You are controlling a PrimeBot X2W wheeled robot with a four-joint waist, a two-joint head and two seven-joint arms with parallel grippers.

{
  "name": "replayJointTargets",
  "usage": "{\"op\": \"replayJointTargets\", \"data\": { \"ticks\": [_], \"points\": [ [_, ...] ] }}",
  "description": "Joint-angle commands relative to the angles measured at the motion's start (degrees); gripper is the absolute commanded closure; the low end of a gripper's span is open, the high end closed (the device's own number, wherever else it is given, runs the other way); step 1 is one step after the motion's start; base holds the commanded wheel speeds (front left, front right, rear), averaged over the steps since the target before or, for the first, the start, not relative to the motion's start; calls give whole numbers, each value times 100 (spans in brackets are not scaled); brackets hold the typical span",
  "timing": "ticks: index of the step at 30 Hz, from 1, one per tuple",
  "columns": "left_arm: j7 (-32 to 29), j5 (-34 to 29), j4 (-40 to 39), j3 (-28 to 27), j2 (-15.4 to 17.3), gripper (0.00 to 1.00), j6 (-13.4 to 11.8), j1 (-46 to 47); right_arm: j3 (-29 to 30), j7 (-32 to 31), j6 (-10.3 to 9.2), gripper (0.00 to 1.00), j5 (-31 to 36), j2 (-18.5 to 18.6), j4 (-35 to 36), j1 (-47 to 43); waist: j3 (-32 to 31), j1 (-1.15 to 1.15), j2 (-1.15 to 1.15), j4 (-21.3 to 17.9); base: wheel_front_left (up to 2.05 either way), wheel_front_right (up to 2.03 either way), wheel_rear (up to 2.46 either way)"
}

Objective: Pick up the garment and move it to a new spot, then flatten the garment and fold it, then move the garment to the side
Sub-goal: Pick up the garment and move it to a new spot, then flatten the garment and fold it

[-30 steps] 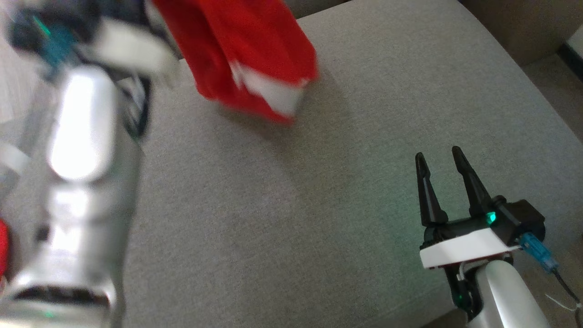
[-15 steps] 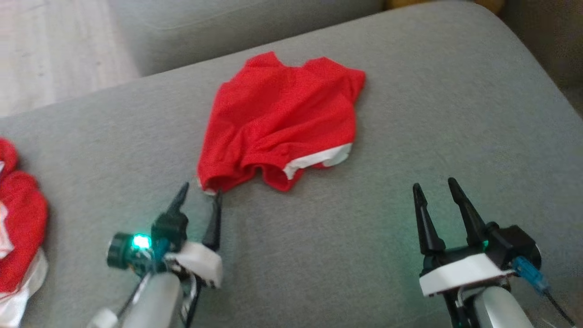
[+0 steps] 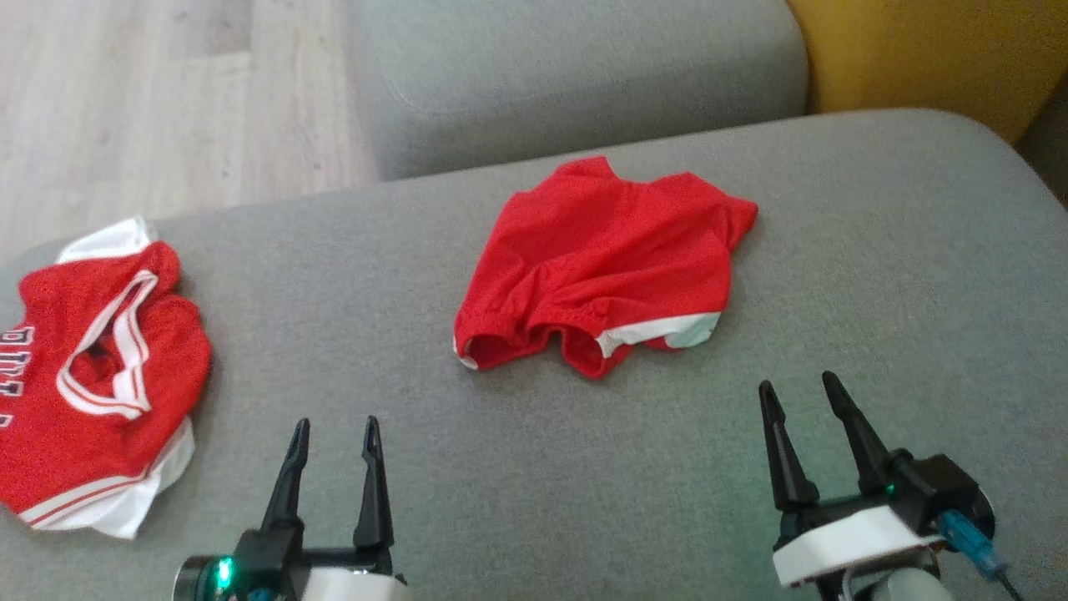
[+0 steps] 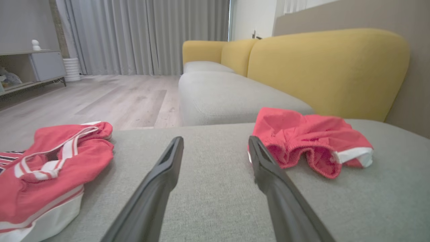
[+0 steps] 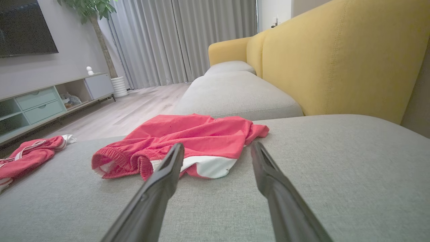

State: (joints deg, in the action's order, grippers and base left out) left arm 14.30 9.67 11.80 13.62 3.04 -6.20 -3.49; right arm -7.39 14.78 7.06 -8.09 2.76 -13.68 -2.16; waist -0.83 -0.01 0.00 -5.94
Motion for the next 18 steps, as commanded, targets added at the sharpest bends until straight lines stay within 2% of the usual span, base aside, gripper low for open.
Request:
{"op": "replayJointTargets", "data": {
  "ticks": [1, 4, 9, 18],
  "points": [
    [69, 85, -448, -156, -14, 0, -137, 18, -157, 22, 43, 0, -34, 12, 213, 52, -194, 1, 0, 142, 0, 0, 0],
    [69, 215, -832, -129, -14, 0, -335, -199, -160, 22, 43, 0, -63, 12, 239, -64, -333, 1, 0, 209, 0, 0, 0],
    [70, 288, -1025, -148, -15, 0, -469, -425, -207, 22, 43, 0, -83, 12, 252, -209, -462, 1, 0, 281, 0, 0, 0],
    [70, 253, -1001, -218, -15, 0, -501, -617, -248, 22, 43, 0, -88, 12, 249, -347, -566, 1, 0, 342, 0, 0, 0]
  ]
}}
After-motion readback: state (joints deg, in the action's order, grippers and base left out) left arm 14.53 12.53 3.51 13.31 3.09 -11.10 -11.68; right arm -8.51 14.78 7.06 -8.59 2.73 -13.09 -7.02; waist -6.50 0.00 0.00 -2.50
